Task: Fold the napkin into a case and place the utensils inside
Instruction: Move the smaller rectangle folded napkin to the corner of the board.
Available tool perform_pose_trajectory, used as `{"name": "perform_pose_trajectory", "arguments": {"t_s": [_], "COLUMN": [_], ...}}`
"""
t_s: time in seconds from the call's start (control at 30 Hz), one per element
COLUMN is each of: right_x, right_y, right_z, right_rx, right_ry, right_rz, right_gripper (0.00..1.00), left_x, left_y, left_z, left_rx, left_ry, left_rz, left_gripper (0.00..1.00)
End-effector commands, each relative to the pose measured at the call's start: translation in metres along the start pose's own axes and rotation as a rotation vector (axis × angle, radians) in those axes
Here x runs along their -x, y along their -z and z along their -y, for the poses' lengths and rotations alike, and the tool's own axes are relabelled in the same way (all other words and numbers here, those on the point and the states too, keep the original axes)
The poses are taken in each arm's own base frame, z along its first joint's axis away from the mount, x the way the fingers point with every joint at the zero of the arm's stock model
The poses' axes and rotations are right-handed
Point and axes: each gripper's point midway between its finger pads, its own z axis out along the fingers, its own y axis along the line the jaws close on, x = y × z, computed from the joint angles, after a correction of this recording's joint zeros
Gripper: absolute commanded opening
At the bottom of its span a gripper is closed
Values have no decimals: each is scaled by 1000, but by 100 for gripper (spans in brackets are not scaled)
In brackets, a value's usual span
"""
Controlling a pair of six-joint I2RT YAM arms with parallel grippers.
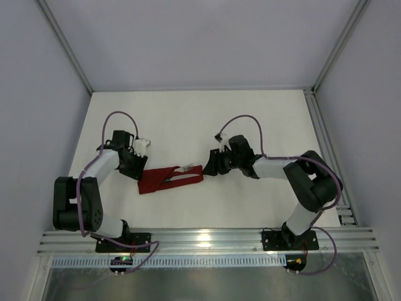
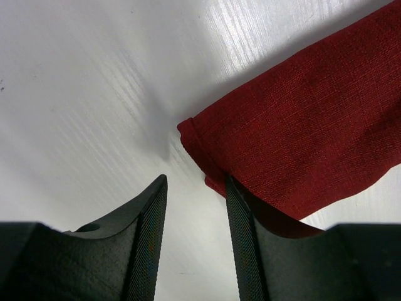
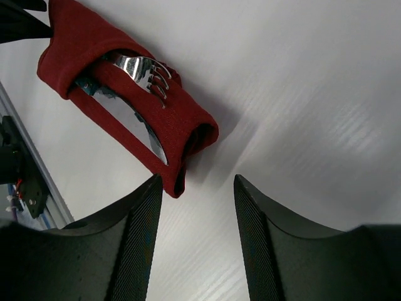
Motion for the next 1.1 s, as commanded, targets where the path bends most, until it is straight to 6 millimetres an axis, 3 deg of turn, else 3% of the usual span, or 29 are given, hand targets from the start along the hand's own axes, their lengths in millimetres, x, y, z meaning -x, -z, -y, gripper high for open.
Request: {"name": "perform_pose_trajectory", "arguments": {"t_s": [0.0,0.17,0.4,0.53,0.73,0.9,1.07], "right_x": [18,6,-16,-25,-28,-12,30], "right_y": [-8,-32,-41,-41,-47,-53,-63], "right_z": [-17,-3,3,5,-3,-9,-5], "right_rx": [146,148,158,149,170,184,118], "right_ry": [-15,-76,-171,-202,-205,-191,-143], "right_rz": [47,-22,-99,-135,-179,-160,-116], "right_gripper": [52,48,36,27,25,4,4], "left_x": [15,10,9,10,15,15,8], "left_y": [1,-1,2,11,38,63,74], "left_z": [-2,-3,0,-2,-9,-16,-33], "left_rx": [-3,0,-7,17,84,142,191], "left_ry": [-9,-13,-17,-28,-60,-86,-54], "left_rz": [64,44,50,63,108,144,151], "left_gripper": [43,39,37,38,43,47,47]}}
